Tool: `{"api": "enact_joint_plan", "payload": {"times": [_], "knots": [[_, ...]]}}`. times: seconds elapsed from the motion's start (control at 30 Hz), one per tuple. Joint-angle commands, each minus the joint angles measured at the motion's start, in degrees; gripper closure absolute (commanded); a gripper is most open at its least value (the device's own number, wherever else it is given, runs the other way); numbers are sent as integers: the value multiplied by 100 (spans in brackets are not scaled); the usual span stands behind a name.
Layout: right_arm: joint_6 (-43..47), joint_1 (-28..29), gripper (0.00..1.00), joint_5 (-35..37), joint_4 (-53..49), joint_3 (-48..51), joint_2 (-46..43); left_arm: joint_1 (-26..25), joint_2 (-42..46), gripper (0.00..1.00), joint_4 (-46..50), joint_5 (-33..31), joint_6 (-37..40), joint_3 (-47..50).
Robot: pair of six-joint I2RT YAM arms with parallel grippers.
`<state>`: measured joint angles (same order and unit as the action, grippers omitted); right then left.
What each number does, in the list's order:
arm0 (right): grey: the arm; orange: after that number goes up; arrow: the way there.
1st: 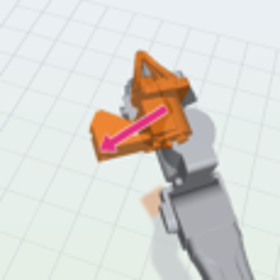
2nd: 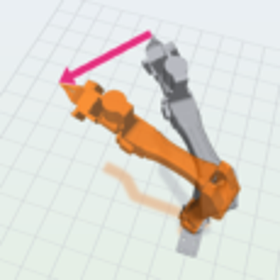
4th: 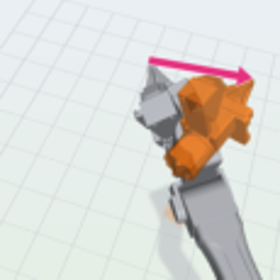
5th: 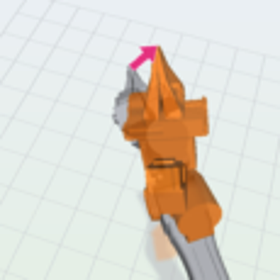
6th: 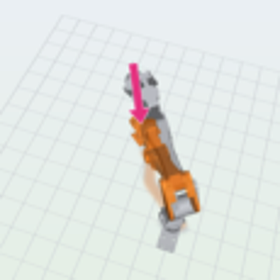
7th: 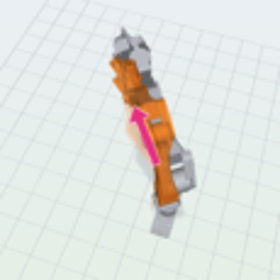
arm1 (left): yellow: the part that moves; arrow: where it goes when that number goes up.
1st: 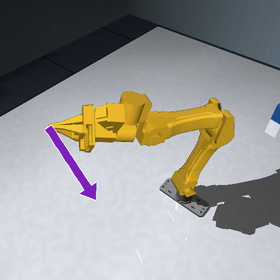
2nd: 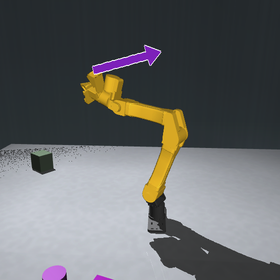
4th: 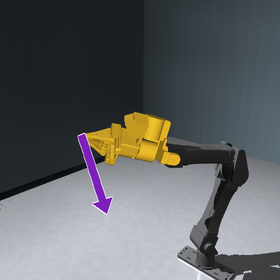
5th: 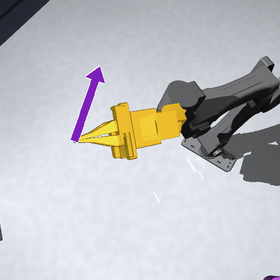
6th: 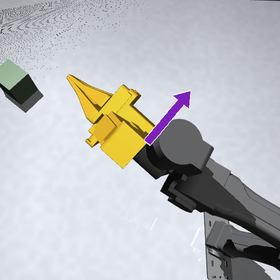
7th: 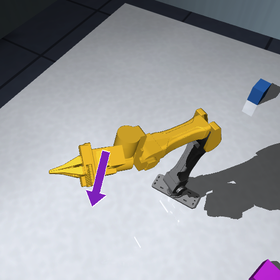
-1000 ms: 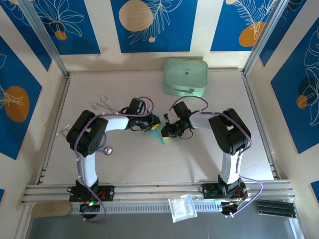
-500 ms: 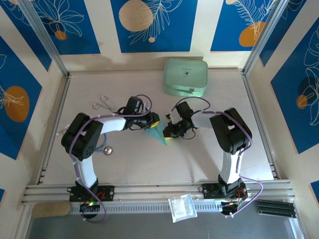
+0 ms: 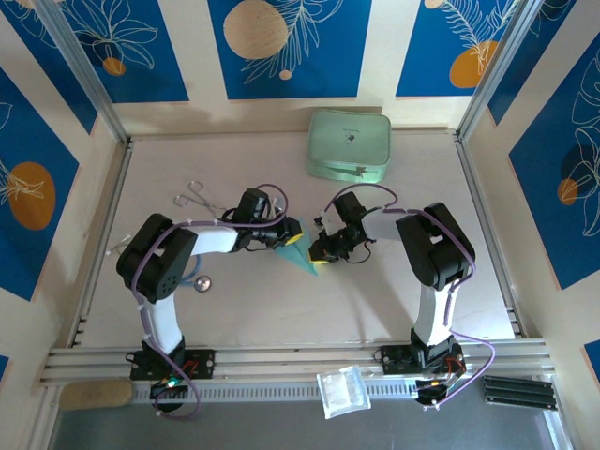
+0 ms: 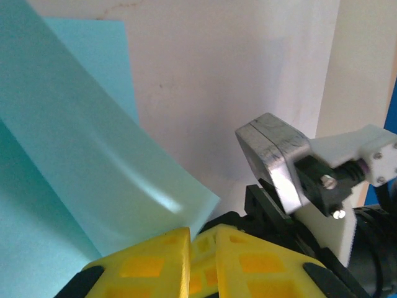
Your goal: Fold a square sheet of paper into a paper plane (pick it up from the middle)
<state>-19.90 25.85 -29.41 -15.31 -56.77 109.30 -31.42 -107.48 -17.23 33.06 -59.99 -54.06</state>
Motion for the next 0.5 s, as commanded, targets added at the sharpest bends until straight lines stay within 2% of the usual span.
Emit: {"api": "enact_joint_plan", "payload": {"times": [0.0,0.47], "knots": [[98,-24,90,-31,-371,8,-60,-35,-189,82,-49,69,-47,-139],[27,-62,89,-26,-350,52,-25,-17,-384,84,366,-186,-44,-267]]}}
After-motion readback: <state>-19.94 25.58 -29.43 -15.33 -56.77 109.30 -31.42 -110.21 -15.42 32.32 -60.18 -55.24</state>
